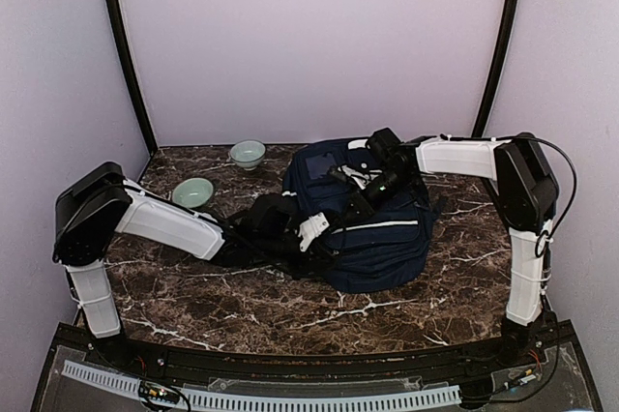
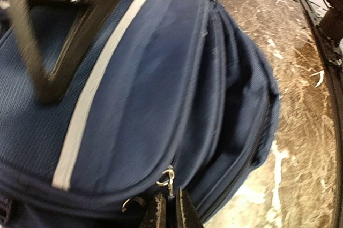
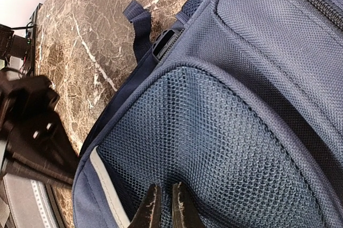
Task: Pack the student bag
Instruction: Zip the upper front pocket of the bag in the student bag.
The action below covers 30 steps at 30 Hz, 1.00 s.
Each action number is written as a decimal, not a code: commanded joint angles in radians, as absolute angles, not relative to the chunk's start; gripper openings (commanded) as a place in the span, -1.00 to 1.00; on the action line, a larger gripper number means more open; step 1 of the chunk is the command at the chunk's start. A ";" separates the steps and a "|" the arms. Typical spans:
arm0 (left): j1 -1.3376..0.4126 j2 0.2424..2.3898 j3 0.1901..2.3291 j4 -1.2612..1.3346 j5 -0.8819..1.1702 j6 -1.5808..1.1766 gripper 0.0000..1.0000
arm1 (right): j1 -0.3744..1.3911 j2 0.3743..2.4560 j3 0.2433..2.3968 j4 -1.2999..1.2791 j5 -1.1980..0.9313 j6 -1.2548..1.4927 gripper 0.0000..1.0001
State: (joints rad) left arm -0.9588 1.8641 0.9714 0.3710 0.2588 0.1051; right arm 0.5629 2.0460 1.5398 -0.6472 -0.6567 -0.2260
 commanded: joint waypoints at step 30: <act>-1.170 2.364 1.699 0.555 0.194 -0.059 -0.53 | 0.317 1.672 1.451 -0.672 -0.580 -0.211 -0.63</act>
